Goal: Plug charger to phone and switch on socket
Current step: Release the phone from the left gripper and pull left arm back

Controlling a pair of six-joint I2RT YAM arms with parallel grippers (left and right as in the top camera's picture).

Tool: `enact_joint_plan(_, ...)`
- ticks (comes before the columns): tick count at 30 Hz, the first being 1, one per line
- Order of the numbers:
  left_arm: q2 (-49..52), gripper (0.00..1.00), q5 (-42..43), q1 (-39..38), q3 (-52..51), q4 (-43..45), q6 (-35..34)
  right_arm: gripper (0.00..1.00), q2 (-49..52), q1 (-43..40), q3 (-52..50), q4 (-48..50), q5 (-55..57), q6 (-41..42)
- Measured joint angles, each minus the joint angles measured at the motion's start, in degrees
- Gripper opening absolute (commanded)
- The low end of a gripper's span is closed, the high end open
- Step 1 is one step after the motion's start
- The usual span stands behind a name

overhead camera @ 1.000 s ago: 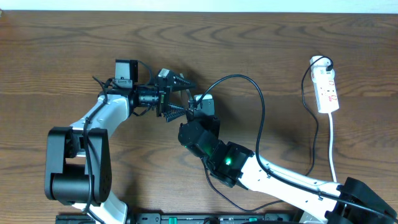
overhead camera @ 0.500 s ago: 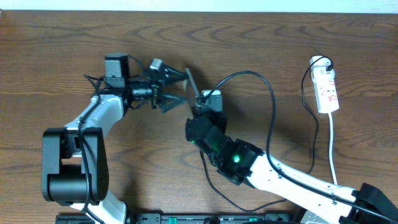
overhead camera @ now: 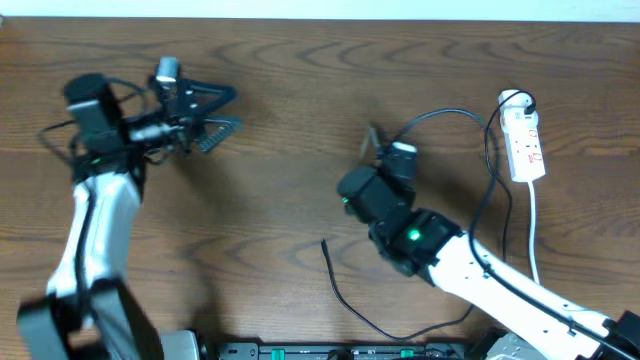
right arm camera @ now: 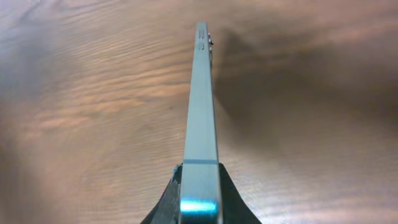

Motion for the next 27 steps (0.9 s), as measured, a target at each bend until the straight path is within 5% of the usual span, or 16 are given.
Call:
enact_joint_plan(8, -17.8, 0.98, 1.5, 1.6, -0.9, 0.0, 2.4, 0.01, -0.2, -7.6, -0.1, 0.6, -10.0, 10.1)
enact_joint_plan(18, -34.3, 0.98, 1.9, 1.7, -3.8, -2.0, 3.1, 0.01, -0.2, -8.4, -6.6, 26.6, -24.7, 11.7)
enact_joint_plan(27, -49.6, 0.98, 2.5, 4.5, -17.7, -8.3, 6.3, 0.01, -0.2, -8.9, -19.2, 45.9, -33.4, 11.6)
